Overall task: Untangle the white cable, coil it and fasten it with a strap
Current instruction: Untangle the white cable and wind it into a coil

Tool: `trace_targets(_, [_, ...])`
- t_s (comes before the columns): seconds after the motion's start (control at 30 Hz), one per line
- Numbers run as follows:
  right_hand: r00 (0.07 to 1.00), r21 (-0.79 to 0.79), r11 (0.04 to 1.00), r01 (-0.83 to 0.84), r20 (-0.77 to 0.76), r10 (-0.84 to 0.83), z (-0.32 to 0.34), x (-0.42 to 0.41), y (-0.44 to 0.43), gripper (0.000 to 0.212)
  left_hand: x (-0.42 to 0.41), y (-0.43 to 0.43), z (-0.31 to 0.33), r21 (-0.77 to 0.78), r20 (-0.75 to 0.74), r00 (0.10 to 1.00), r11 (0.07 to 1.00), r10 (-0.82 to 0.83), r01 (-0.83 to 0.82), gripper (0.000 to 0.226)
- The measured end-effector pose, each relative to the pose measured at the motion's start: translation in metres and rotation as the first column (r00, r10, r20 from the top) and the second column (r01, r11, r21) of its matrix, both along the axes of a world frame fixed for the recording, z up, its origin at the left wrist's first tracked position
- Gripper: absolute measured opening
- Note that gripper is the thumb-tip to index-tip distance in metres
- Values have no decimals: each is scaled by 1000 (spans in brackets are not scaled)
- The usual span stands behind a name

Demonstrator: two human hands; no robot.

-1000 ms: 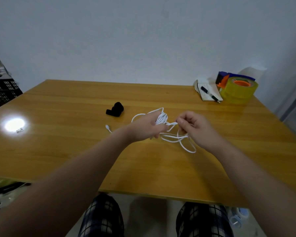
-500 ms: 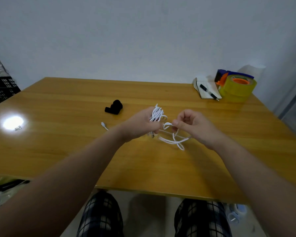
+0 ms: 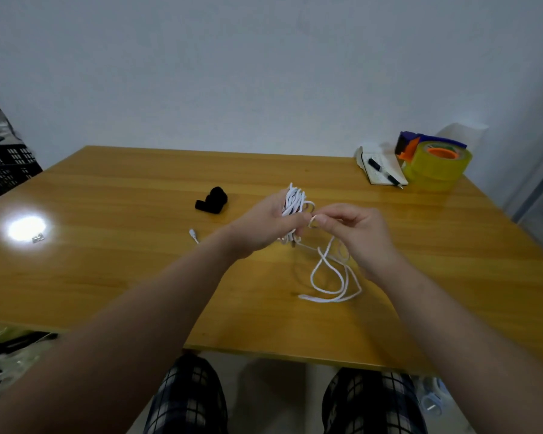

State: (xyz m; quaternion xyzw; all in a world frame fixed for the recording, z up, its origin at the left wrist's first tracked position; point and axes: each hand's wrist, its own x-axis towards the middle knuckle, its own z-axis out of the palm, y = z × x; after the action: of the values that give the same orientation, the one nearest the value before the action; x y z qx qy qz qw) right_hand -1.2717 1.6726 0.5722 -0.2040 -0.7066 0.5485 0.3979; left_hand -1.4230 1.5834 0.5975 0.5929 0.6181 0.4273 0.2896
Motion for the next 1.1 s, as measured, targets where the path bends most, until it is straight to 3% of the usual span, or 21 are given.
trace_targets(0.07, [990,-109,991,73,-115,-85,0,-1,1,12,-5,1,-10,-16,-50,998,999,44,-45,8])
trace_targets(0.13, [968,-259,966,1,-244,-67,1,-1,1,16,-12,4,-23,-42,-179,973,987,143,-153,10])
trace_targets(0.27, [896,-489,861,-137,-431,-102,10,-1,-3,27,-26,12,-37,-57,-472,830,929,298,-366,27])
trace_targets(0.33, [916,-496,864,-91,-382,-122,13,0,-4,36,-29,16,-42,-48,-511,789,906,340,-421,27])
trace_targets(0.43, [979,-214,960,178,-64,-196,12,3,-3,52,-28,24,-48,-9,-554,734,879,393,-477,20])
trace_targets(0.53, [948,83,957,279,135,-288,10,6,5,50,-27,31,-45,65,-542,699,852,467,-519,24])
trace_targets(0.63, [830,380,919,102,476,-289,12,12,11,24,-23,32,-27,127,-493,727,866,478,-484,23])
trace_targets(0.7, [668,454,884,-116,694,-269,12,16,14,33,-21,28,-11,110,-445,791,902,419,-417,20])
trace_targets(0.77, [582,447,875,-184,767,-269,14,18,17,40,-20,22,-1,69,-416,850,943,322,-324,16])
trace_targets(0.87, [466,592,781,-197,758,-456,23,17,19,29,-18,9,2,-29,-290,935,975,205,-222,15])
trace_targets(0.93, [527,666,721,-192,689,-497,26,15,20,23,-14,3,2,-71,-149,977,984,151,-163,32])
trace_targets(1.0, [699,677,724,-128,580,-419,26,13,17,20,-9,-1,3,-92,-74,993,990,96,-103,54])
trace_targets(1.1, [854,605,795,-48,438,-281,28,10,13,19,-2,-3,2,-159,-57,997,986,52,-60,49])
